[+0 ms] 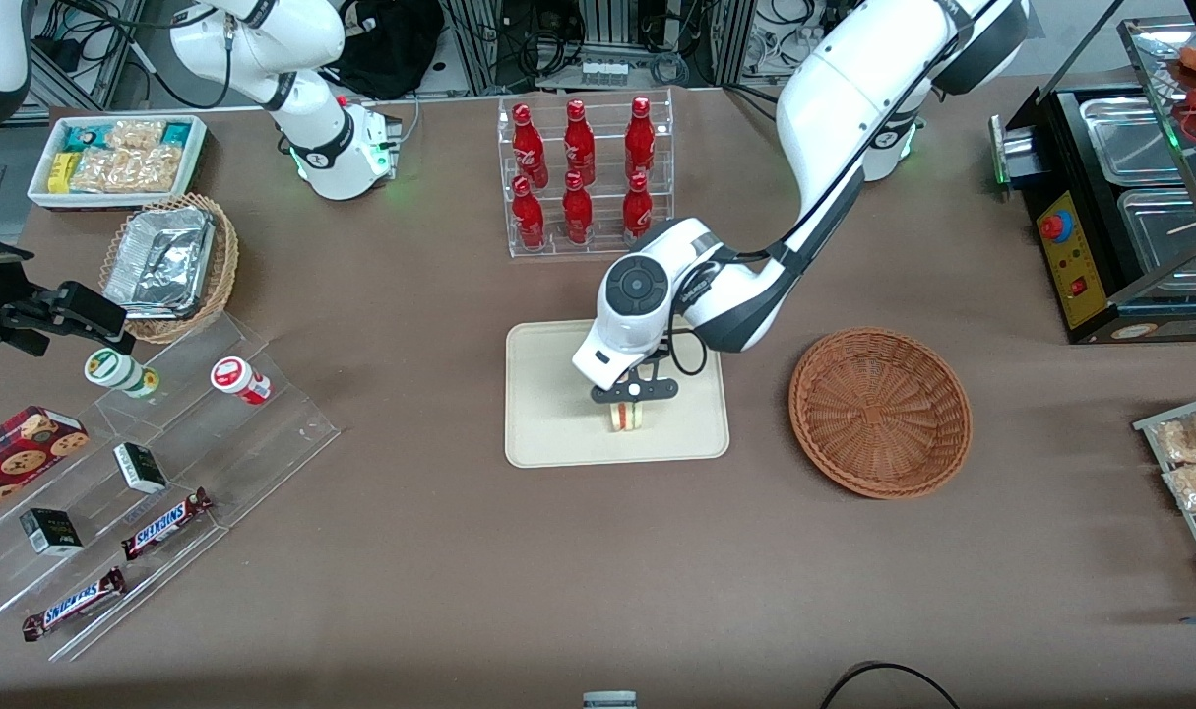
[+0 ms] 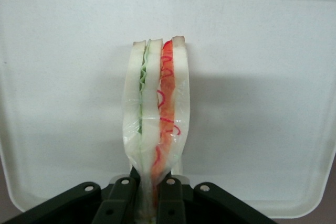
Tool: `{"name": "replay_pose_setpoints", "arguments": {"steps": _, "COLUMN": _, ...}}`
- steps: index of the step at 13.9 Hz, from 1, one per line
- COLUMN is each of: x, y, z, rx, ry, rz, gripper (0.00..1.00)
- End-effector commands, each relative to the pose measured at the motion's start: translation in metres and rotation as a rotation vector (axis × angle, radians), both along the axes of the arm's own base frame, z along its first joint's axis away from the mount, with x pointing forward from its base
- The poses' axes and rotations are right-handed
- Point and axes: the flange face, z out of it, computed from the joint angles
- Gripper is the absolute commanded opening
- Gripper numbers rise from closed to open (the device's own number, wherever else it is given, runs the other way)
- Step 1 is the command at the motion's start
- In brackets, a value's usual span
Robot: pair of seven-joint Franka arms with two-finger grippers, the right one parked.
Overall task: Place sandwich from basket to tray
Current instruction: 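Lower the sandwich onto the tray and open the left gripper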
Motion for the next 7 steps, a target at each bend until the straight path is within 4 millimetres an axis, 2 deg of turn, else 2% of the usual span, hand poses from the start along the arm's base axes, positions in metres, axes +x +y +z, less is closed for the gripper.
{"name": "replay_pose_setpoints", "arguments": {"steps": 1, "x": 0.001, "y": -0.010, "z": -0.008, "rx": 0.011, "ry": -0.016, "rz": -0.003, "gripper": 0.37}}
{"name": "replay_pose_setpoints", "arguments": {"steps": 2, "x": 0.001, "y": -0.010, "z": -0.008, "rx": 0.012, "ry": -0.018, "rz": -0.009, "gripper": 0.88}}
{"name": "replay_pose_setpoints", "arguments": {"steps": 3, "x": 0.002, "y": -0.009, "z": -0.004, "rx": 0.011, "ry": -0.022, "rz": 0.000, "gripper": 1.00}}
{"name": "replay_pose_setpoints", "arguments": {"steps": 4, "x": 0.005, "y": -0.006, "z": 0.001, "rx": 0.010, "ry": -0.026, "rz": 0.009, "gripper": 1.00}}
{"name": "replay_pose_setpoints", "arguments": {"steps": 7, "x": 0.008, "y": 0.004, "z": 0.052, "rx": 0.023, "ry": -0.050, "rz": 0.050, "gripper": 1.00}}
